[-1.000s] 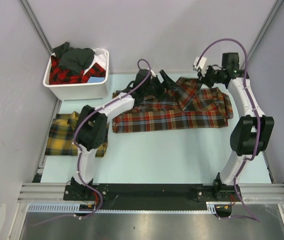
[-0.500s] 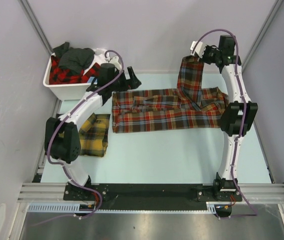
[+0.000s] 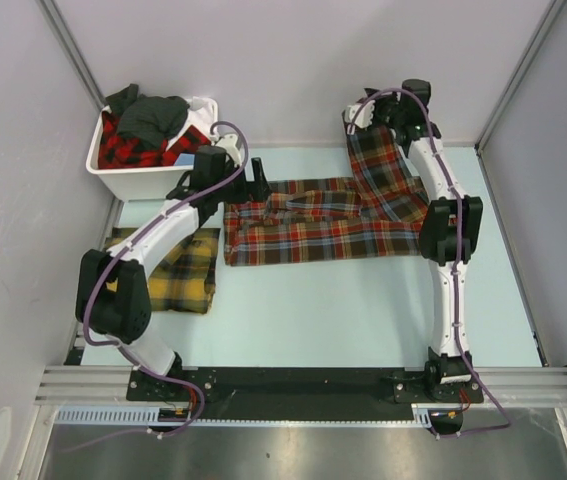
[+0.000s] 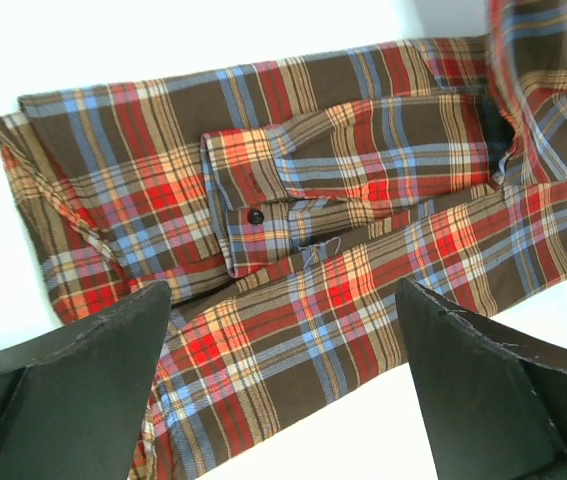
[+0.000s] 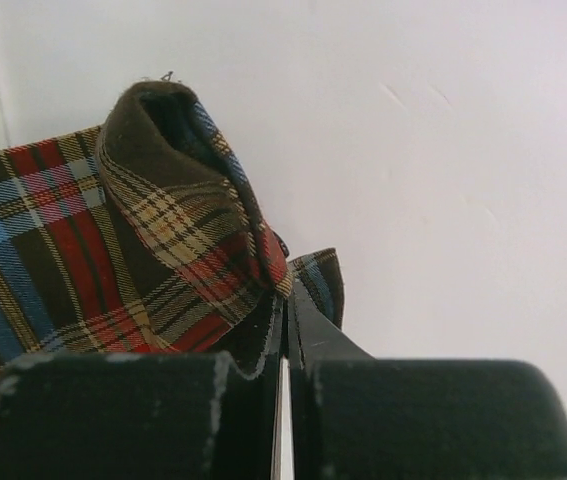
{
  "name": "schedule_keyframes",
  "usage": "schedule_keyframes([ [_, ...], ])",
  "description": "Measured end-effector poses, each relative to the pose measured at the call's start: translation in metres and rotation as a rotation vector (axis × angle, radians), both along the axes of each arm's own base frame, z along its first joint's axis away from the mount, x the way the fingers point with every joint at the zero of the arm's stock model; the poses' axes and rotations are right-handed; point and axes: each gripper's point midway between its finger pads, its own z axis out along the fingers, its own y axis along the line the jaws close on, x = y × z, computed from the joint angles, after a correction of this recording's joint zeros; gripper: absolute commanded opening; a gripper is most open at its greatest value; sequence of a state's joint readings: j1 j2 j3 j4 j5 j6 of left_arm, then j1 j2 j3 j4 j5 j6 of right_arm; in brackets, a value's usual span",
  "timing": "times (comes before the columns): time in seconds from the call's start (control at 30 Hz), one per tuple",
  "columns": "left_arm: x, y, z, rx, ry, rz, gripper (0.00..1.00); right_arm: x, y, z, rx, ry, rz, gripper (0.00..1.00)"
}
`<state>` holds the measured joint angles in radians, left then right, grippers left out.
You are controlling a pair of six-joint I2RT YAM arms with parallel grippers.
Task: Fold and stack the long sleeve shirts
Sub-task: Fold the shirt
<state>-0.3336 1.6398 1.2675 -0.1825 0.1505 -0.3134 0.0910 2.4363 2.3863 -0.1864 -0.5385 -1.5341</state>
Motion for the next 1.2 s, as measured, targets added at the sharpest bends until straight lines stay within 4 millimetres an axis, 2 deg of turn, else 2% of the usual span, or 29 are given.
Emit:
schedule_keyframes([
  [0.13, -0.001, 0.008, 0.005, 0.007, -0.015, 0.016, 0.99, -0.004, 0.015, -0.021, -0.077, -0.004, 0.041, 0.00],
  [0.27, -0.001, 0.018, 0.004, 0.007, -0.013, 0.036, 1.00, -0.026, 0.025, -0.057, -0.166, 0.050, 0.089, 0.00],
  [0.4, 0.000, 0.030, -0.003, -0.007, 0.012, 0.062, 1.00, -0.041, 0.035, -0.079, -0.220, 0.094, 0.117, 0.00],
  [0.57, 0.002, 0.047, -0.005, -0.013, 0.022, 0.095, 1.00, -0.053, 0.050, -0.075, -0.301, 0.096, 0.087, 0.00],
  [0.73, -0.007, 0.050, 0.001, -0.023, 0.012, 0.086, 0.99, -0.078, 0.045, -0.065, -0.408, 0.167, 0.001, 0.00],
  [0.9, -0.017, 0.050, 0.011, -0.046, -0.003, 0.063, 1.00, -0.122, 0.028, -0.068, -0.487, 0.363, -0.092, 0.00],
  [1.0, -0.020, 0.052, 0.010, -0.058, 0.003, 0.054, 0.99, -0.151, 0.027, -0.078, -0.500, 0.509, -0.117, 0.00],
  [1.1, -0.023, 0.057, 0.006, -0.063, 0.013, 0.051, 0.99, -0.187, 0.040, -0.086, -0.487, 0.672, -0.119, 0.00],
  [1.2, -0.026, 0.060, 0.005, -0.067, 0.019, 0.052, 0.99, -0.203, 0.061, -0.084, -0.427, 0.765, -0.126, 0.00],
])
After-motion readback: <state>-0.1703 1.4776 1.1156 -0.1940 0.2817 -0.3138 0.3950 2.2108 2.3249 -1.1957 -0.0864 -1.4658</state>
